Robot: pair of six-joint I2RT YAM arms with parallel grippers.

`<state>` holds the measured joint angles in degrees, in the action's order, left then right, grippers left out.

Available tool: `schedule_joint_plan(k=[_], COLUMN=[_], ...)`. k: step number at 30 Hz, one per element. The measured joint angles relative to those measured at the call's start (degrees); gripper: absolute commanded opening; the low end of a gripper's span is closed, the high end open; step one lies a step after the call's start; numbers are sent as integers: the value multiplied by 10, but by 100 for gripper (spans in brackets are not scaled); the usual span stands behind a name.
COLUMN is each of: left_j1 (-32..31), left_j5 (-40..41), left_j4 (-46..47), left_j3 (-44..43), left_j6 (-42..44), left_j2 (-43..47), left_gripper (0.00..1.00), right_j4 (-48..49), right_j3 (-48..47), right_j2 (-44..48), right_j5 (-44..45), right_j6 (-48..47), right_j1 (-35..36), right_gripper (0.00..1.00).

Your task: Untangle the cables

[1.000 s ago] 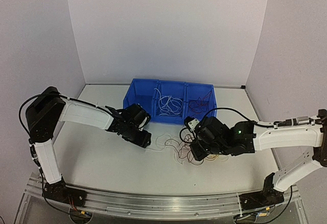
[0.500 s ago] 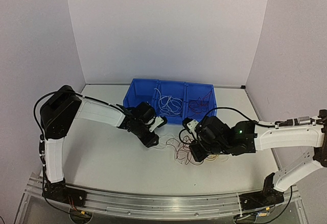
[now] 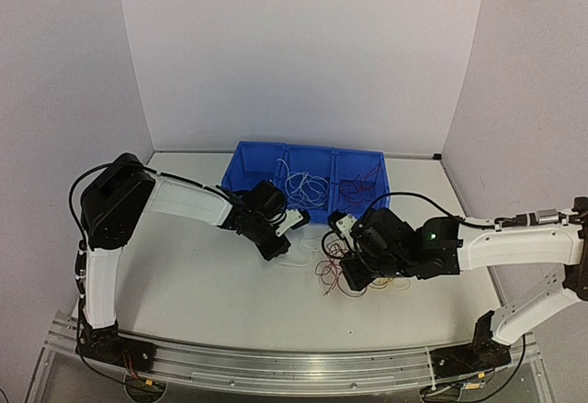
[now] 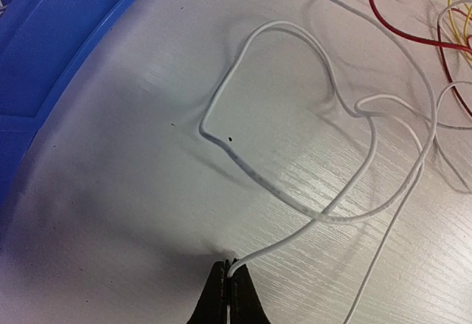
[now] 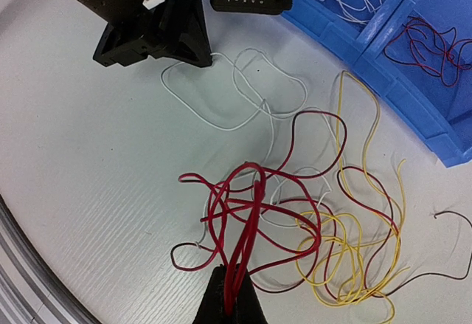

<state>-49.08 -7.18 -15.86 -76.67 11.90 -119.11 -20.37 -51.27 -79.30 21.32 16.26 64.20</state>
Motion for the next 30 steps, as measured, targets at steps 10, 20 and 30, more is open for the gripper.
schedule_joint_plan(k=[10, 20, 30], left_j1=[-3, 23, 141], left_j5=[216, 456, 494], left_j4=[-11, -213, -349], left_j3=[62, 85, 152], left_j6=[-134, -431, -561], left_j2=[73, 228, 366], left_gripper=[0, 0, 0], right_j4=[-46, -145, -177], right_j3=[0, 7, 10], right_j2=[66, 214, 262], right_j5=[126, 320, 397], right_j6=[12, 9, -55], right_j1=[0, -102, -233], right_gripper=[0, 0, 0])
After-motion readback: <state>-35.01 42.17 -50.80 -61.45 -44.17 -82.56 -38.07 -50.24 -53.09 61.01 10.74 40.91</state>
